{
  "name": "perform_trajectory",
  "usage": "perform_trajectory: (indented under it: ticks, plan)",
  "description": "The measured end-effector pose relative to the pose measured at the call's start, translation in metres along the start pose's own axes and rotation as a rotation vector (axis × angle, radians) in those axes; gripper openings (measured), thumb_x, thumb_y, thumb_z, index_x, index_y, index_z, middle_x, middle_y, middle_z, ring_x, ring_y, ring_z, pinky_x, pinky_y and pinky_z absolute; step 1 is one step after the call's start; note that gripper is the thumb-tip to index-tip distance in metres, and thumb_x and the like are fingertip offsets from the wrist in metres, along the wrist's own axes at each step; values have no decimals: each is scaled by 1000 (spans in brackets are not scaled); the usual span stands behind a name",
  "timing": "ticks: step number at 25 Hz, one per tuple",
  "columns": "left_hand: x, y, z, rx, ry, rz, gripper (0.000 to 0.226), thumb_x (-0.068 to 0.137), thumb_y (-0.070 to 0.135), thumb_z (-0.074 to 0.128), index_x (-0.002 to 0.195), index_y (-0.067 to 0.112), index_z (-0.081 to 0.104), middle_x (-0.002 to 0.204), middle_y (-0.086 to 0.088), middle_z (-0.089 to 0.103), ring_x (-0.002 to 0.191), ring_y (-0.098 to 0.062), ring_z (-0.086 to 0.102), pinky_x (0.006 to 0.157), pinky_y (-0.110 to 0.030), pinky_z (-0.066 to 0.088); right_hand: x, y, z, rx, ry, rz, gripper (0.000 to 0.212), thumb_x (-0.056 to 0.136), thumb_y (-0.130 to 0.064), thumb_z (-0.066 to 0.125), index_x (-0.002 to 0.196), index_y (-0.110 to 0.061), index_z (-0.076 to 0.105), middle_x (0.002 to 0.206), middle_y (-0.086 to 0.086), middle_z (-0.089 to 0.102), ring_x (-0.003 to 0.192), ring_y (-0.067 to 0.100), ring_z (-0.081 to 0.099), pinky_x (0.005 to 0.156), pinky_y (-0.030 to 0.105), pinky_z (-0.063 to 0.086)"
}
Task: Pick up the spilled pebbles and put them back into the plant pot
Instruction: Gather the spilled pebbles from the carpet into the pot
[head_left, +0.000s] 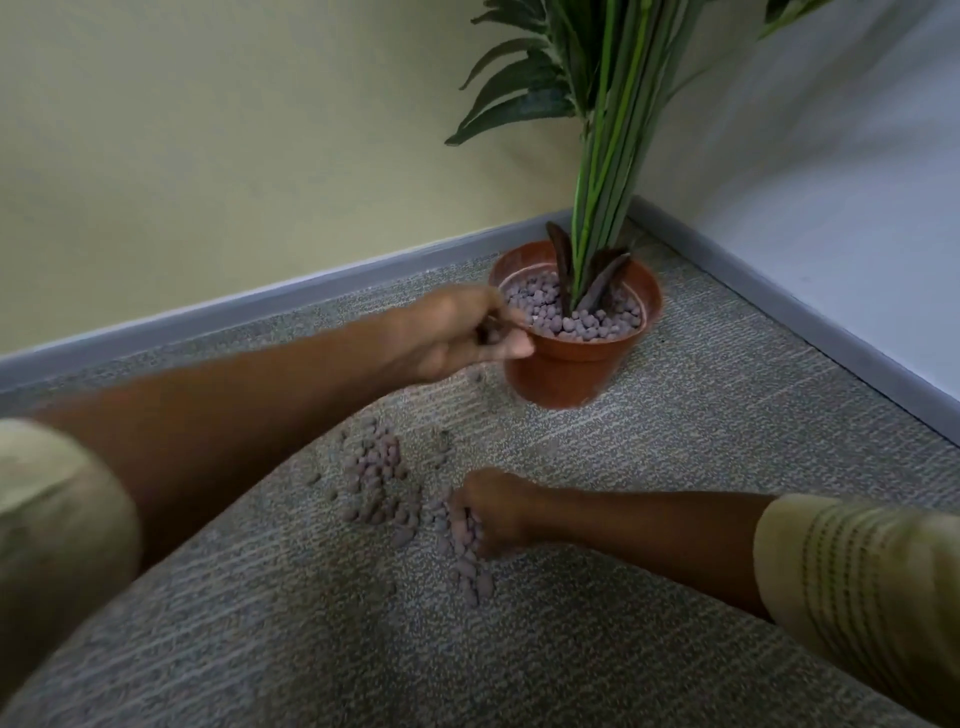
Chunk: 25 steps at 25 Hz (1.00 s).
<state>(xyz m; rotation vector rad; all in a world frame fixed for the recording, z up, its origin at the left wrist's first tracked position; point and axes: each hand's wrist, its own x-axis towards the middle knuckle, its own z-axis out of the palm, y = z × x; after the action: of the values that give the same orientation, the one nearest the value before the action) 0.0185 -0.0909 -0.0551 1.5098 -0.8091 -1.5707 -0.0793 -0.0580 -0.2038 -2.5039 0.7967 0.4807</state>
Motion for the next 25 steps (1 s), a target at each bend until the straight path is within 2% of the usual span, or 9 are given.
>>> perform_trajectory:
  ticks: [6, 8, 11, 14, 16, 19, 22, 24, 25]
  plan:
    - [39, 11, 45, 31, -4, 53, 28, 81, -16, 32, 79, 2, 54, 79, -10, 52, 77, -20, 53, 85, -32, 53, -14, 10, 8, 94, 52, -16, 20, 71, 4, 64, 91, 1, 67, 102, 19, 69, 97, 33, 63, 79, 29, 47]
    - [36, 6, 44, 21, 24, 88, 31, 85, -13, 32, 89, 2, 59, 78, -6, 52, 75, -18, 52, 90, -35, 52, -18, 10, 7, 154, 81, 9, 21, 71, 5, 63, 91, -2, 69, 101, 16, 71, 97, 29, 64, 74, 25, 43]
    - [26, 0, 25, 43, 117, 213, 34, 90, -5, 34, 110, 4, 60, 83, -4, 55, 82, -17, 57, 83, -34, 55, -21, 8, 8, 157, 111, 17, 23, 70, 6, 62, 90, -3, 71, 98, 15, 72, 94, 28, 64, 69, 22, 41]
    - [5, -26, -12, 215, 134, 308, 18, 93, 5, 44, 98, 4, 61, 83, -8, 59, 79, -19, 58, 74, -35, 55, -30, 10, 1, 264, 122, 77, 26, 69, 9, 60, 86, -5, 74, 90, 15, 74, 67, 18, 63, 56, 16, 42]
    - [-12, -59, -43, 439, 124, 281, 16, 91, 15, 54, 96, 2, 62, 83, -10, 62, 77, -21, 60, 73, -36, 56, -39, 10, -17, 385, 177, 79, 21, 75, 7, 59, 85, -5, 74, 82, 13, 74, 52, 9, 60, 54, 19, 50]
    - [-34, -118, -85, 896, 138, 211, 10, 88, 20, 61, 90, 13, 68, 84, -5, 70, 67, -12, 61, 63, -20, 49, -54, 12, -70, 410, 376, 33, 16, 82, 0, 62, 84, -12, 71, 77, -1, 69, 61, 7, 63, 61, 23, 56]
    - [-43, -156, -112, 1183, 75, 159, 16, 79, 20, 67, 80, 33, 59, 94, -3, 72, 79, -16, 64, 73, -23, 50, -61, 29, -130, 247, 761, 54, 18, 79, -4, 66, 88, -19, 70, 86, -8, 58, 75, 6, 57, 70, 14, 47]
    - [-46, -169, -118, 1294, 42, 124, 25, 73, 30, 73, 92, 27, 58, 92, 3, 63, 83, -16, 58, 74, -24, 46, -60, 52, -152, 122, 926, 159, 19, 76, -5, 70, 91, -16, 70, 90, -2, 54, 83, 13, 56, 71, 16, 40]
    - [-46, -174, -118, 1318, 35, 109, 41, 69, 36, 76, 101, 21, 55, 90, 4, 57, 84, -16, 55, 71, -24, 41, -57, 64, -154, 84, 941, 229, 19, 76, -5, 70, 92, -16, 70, 92, 1, 54, 87, 17, 57, 73, 19, 38]
